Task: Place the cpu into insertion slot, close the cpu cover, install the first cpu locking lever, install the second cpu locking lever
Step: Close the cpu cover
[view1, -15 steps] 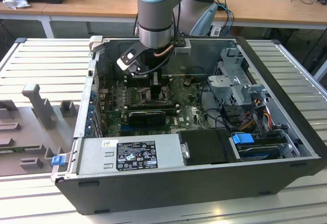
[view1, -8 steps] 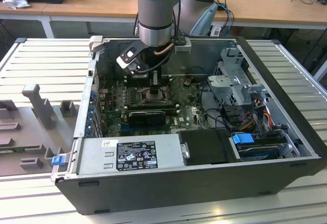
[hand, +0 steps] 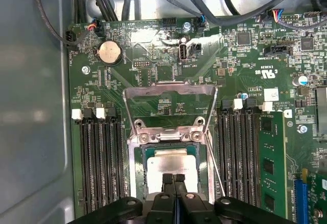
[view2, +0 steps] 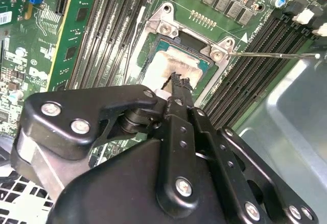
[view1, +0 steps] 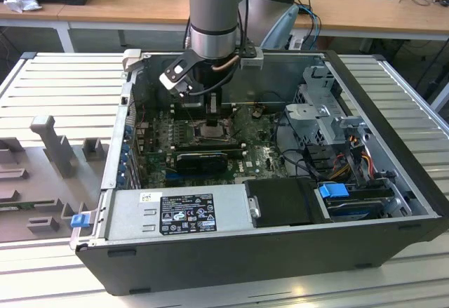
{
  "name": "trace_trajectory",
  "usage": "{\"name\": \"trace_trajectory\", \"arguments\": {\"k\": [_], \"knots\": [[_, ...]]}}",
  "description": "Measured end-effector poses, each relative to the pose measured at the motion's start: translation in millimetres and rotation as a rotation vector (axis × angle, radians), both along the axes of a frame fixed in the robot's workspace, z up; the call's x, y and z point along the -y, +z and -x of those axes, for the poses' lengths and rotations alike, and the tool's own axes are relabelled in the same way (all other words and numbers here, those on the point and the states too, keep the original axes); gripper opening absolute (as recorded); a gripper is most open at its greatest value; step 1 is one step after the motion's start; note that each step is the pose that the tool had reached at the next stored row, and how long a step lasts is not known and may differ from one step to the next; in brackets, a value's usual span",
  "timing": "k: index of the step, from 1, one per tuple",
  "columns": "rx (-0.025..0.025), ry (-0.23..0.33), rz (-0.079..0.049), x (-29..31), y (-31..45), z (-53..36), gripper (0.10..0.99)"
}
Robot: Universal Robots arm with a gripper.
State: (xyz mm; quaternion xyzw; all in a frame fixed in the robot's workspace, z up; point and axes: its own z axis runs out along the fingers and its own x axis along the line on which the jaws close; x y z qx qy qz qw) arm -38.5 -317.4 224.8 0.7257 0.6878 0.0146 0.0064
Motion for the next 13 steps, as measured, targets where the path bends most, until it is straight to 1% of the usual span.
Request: {"name": "trace_trajectory", "arguments": {"k": [2, 3, 6, 8, 11, 13], "knots": [[-0.0001, 0.000, 0.000, 0.0, 3.7, 0.0, 0.106], [-0.0003, 0.000, 0.000, 0.0, 3.6, -0.6, 0.106], [-0.0031, 0.000, 0.000, 0.0, 3.7, -11.6, 0.106], [-0.0035, 0.008, 0.001, 0.0, 4.0, -12.1, 0.106], [-0.0035, 0.022, 0.002, 0.0, 10.6, -12.2, 0.106], [-0.0033, 0.023, 0.002, -0.1, 18.5, -12.2, 0.106]]}}
